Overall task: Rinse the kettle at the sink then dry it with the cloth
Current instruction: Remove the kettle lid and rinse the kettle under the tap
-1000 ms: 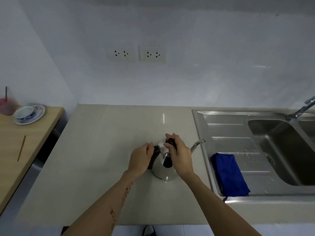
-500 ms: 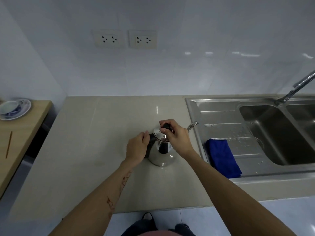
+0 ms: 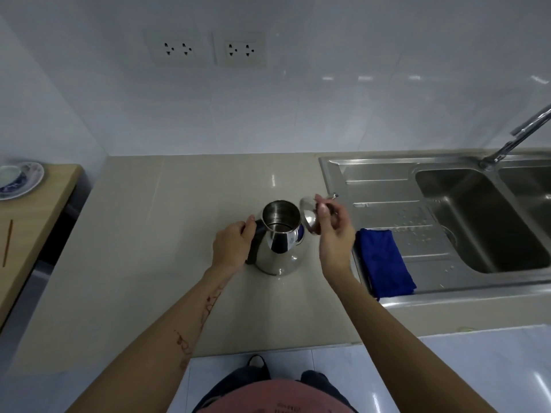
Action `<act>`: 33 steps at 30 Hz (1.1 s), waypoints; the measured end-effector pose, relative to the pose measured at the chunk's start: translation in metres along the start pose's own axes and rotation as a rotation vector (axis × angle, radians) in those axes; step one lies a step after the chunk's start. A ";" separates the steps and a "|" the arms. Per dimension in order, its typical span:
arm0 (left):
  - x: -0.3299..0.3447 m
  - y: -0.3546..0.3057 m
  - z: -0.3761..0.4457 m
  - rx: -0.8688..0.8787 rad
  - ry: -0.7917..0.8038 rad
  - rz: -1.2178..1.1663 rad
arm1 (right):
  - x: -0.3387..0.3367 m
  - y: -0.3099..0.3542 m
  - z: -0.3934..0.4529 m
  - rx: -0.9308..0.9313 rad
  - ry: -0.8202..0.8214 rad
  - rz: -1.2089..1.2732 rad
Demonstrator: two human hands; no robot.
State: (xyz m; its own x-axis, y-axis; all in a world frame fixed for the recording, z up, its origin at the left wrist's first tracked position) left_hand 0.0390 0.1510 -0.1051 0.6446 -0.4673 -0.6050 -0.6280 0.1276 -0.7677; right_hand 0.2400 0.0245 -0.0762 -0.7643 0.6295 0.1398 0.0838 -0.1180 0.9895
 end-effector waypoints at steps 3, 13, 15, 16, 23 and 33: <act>0.004 0.005 -0.002 -0.048 0.053 -0.074 | -0.036 -0.027 -0.018 0.053 -0.028 -0.240; 0.016 0.011 -0.016 -0.116 0.143 -0.346 | -0.050 -0.135 -0.051 0.394 0.390 -0.759; 0.019 0.011 -0.017 -0.119 0.123 -0.386 | -0.048 -0.131 -0.050 0.366 0.433 -0.786; 0.020 0.010 -0.017 -0.117 0.110 -0.399 | -0.046 -0.127 -0.048 0.345 0.456 -0.801; 0.016 -0.047 -0.001 -0.080 -0.050 -0.178 | -0.081 -0.061 0.001 0.178 0.231 -0.714; 0.118 -0.197 0.041 0.039 -0.012 -0.285 | -0.266 0.022 0.087 0.021 -0.233 -0.590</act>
State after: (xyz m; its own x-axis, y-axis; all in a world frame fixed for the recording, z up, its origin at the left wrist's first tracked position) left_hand 0.2564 0.1067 -0.0340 0.7979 -0.4788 -0.3661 -0.4037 0.0265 -0.9145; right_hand 0.5010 -0.0791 -0.0882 -0.5272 0.7347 -0.4270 -0.2944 0.3135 0.9028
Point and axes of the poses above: each hand's wrist, its own z-axis towards the middle knuckle, its own x-axis out of the palm, y = z × x, the point moved 9 cm from there along z, towards the middle knuckle, and after that the axes turned 11 degrees about y, right-handed, at the moved point
